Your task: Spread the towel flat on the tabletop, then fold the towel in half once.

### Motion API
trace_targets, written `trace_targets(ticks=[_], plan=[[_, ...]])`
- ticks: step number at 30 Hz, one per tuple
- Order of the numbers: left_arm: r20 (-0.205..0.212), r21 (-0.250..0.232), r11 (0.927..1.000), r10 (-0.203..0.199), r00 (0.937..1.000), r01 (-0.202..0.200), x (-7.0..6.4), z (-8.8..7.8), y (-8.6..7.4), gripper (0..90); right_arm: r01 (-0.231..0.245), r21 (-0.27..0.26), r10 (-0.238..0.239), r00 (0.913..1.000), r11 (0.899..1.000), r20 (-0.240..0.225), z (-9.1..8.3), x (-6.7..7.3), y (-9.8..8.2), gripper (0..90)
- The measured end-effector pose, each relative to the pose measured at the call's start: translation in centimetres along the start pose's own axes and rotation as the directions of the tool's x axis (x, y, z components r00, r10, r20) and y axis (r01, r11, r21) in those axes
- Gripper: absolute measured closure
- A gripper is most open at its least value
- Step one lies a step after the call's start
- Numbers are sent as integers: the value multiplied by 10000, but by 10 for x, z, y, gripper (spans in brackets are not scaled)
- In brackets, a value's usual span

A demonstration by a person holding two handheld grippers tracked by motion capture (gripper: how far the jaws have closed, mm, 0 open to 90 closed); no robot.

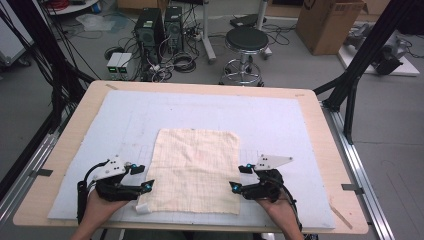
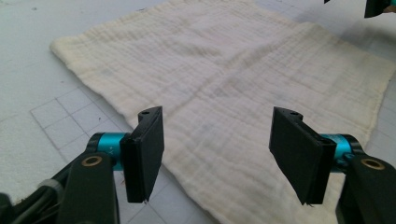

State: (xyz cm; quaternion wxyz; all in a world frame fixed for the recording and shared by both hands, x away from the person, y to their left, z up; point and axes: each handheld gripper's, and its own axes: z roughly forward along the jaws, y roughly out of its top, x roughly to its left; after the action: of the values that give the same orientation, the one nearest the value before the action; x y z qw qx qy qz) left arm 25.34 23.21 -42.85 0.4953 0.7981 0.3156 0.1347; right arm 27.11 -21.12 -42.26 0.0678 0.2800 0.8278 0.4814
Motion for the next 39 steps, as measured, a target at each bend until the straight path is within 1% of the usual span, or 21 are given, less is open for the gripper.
trace_targets(ticks=[6,11,12,20,23,27,28,30,32,34,36,37,39], plan=[[-95,-40,10000,-22,10000,22,1,0,0,321,94,-22,-94,9999,10000,123,1,0,1,305],[-115,-48,10000,64,9999,-64,1,-1,0,319,66,95,-67,9999,9999,117,2,1,1,301],[-117,-42,10000,86,9999,-86,1,-1,0,318,135,80,-136,9999,9999,107,2,1,1,301],[-28,-37,10000,54,10000,-54,1,-2,1,317,165,137,-167,9997,9998,157,3,2,1,300],[-13,-4,10000,-5,10000,5,1,-1,1,317,153,101,-155,9997,9998,188,3,1,1,295],[-50,-37,10000,50,10000,-51,1,-1,1,318,103,161,-107,9996,9998,247,4,-2,2,287],[-44,-14,10000,50,10000,-50,1,-1,1,319,192,183,-197,9994,9996,273,5,-3,3,286],[-56,8,10000,17,10000,-17,2,-1,1,323,206,269,-215,9992,9994,341,6,-3,3,285],[-82,12,10000,-72,9999,72,2,-1,2,326,317,281,-327,9988,9991,357,6,-4,4,279],[-96,43,9998,-181,9998,181,3,0,2,326,256,248,-265,9991,9994,341,6,-5,5,278],[-173,141,9998,-113,9998,115,3,1,4,326,270,240,-278,9990,9993,348,5,-7,6,278],[-159,146,9998,-120,9998,123,3,1,5,325,370,202,-378,9985,9991,394,5,-8,7,278],[-212,229,9997,-39,9998,44,4,2,7,324,383,59,-386,9982,9992,461,3,-9,7,278]])
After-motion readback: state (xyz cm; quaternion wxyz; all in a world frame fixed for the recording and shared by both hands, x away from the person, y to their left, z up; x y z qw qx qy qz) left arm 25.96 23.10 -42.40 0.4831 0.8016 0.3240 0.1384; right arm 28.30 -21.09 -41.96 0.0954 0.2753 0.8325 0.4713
